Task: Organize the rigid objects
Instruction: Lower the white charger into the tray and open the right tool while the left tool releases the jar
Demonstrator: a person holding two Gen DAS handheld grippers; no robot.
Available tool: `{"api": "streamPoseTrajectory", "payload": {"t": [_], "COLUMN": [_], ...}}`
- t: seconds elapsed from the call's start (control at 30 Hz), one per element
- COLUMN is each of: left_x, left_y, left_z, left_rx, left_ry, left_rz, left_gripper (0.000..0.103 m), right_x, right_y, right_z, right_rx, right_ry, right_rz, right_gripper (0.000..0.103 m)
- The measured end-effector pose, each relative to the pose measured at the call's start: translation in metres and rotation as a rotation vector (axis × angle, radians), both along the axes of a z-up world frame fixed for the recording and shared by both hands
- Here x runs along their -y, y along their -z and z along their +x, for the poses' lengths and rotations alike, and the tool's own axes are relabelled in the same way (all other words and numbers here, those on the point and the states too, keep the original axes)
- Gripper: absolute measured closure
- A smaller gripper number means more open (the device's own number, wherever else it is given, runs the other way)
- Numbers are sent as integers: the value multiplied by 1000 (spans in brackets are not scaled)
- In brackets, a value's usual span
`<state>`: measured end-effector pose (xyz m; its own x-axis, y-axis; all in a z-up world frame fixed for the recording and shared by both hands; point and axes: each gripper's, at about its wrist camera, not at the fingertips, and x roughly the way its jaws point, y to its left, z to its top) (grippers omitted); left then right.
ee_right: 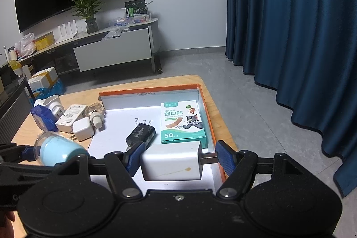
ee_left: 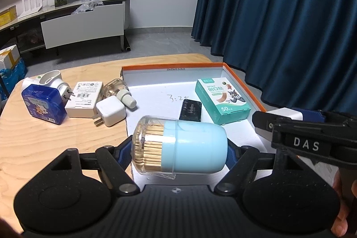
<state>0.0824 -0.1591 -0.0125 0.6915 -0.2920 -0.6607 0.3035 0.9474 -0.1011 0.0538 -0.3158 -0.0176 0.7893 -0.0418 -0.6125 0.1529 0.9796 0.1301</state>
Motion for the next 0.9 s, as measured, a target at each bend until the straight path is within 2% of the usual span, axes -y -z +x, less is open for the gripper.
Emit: {"api": "streamPoseTrajectory", "payload": {"t": [0.5,0.9], "left_x": [9,23], "left_y": [7,18], "left_z": [9,15], "left_rx": [-15,-45], "left_ry": [19,54], "left_rz": [1,4], "left_gripper": [25,25], "right_x": [3,27], "right_y": [11,-7], "right_z": [28,7], "right_rx": [-32,63], "right_ry": [-21,74], "right_rz": [0,6], "right_gripper": [19,19]}}
